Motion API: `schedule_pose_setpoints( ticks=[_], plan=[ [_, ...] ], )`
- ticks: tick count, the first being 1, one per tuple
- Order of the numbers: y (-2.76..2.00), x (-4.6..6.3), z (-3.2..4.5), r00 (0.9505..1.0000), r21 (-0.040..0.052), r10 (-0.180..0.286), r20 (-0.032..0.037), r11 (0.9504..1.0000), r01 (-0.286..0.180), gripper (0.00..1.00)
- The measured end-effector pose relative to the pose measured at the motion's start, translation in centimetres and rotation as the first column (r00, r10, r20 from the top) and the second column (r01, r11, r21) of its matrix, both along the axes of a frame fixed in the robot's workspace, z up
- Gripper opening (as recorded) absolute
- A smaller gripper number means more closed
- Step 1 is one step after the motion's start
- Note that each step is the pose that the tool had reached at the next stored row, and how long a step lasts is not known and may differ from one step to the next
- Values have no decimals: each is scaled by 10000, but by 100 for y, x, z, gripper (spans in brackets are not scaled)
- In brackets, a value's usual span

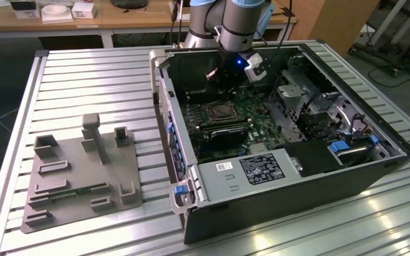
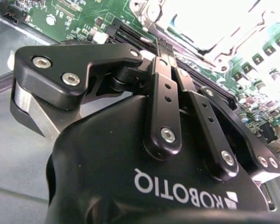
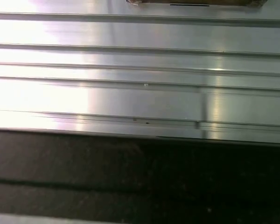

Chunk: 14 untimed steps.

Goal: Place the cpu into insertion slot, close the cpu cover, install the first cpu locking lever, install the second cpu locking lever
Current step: 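Install the first cpu locking lever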

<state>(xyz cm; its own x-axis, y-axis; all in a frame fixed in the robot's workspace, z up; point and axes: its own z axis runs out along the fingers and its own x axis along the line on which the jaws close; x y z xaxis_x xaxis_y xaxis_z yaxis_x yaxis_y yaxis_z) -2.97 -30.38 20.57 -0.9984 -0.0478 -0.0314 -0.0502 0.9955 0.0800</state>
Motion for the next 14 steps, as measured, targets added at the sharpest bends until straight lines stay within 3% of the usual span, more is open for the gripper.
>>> schedule_pose_setpoints(
  ticks=[14],
  plan=[
    [3,16,-41,10000,-1,9,-12,10000,-9,11]
  ],
)
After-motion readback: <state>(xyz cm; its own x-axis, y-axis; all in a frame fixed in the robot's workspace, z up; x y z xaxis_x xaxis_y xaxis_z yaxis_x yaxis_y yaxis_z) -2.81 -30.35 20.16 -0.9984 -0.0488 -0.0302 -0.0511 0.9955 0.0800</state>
